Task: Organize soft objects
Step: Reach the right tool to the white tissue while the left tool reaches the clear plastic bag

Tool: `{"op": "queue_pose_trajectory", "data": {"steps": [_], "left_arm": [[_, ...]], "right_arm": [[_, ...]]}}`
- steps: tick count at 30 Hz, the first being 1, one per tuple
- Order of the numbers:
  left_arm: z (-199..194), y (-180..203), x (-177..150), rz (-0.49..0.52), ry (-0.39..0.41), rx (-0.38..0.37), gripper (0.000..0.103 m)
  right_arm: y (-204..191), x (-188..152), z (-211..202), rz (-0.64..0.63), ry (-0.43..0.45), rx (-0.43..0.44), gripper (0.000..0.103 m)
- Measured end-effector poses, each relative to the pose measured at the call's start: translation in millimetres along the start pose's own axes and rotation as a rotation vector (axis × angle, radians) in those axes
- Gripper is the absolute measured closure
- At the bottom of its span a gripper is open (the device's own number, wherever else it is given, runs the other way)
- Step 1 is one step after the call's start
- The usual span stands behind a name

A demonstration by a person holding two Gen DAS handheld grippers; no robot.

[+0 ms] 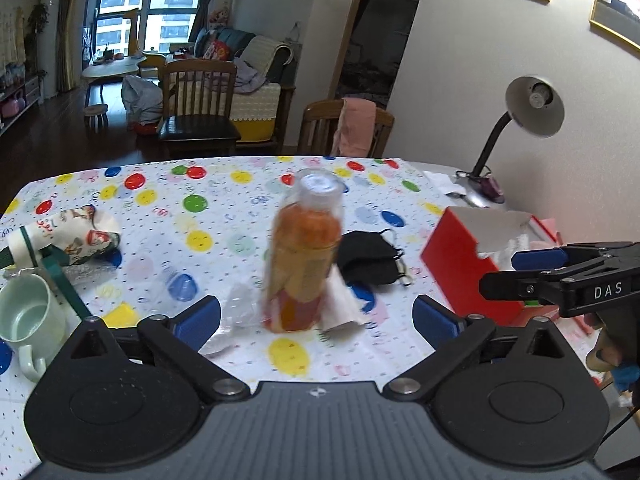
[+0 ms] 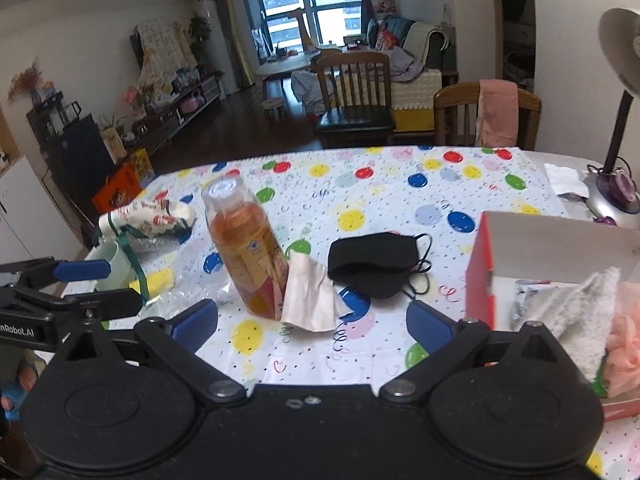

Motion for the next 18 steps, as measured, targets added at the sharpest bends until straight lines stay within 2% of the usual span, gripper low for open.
{"op": "queue_pose_trajectory", "data": {"steps": [4, 9, 13, 18], "left_arm": [[14.5, -22.5, -5.2, 0.019, -0.041, 0.004, 0.000], [37.0, -49.2, -10.7, -0.006, -0.065, 0.008, 0.000], [56.9, -65.8, -14.7, -0.012, -0.080, 0.043, 0.000], [80.3, -79.8, -17.9, -0.006, -0.092, 0.097, 0.000]], "right_arm": [[-9.5, -1.9, 19.9, -0.018, -0.027, 0.001, 0.003], [-18.9, -4.0, 46.3, -0.057, -0.061, -0.011, 0.005], [-26.5, -5.3, 67.8, -0.117, -0.092, -0.015, 0.006], [-30.1, -6.1, 98.3, -0.150, -0.136, -0.016, 0.013]]}}
Point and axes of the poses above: each gripper's, at about its wrist camera, not at the fingertips, and z roughly the way its jaws point, y to its right, x to its top, the point moved 5 cm from there along z, roughly the way its jaws point, and after that the axes turned 14 degrees about -z, right-handed, at the moved point
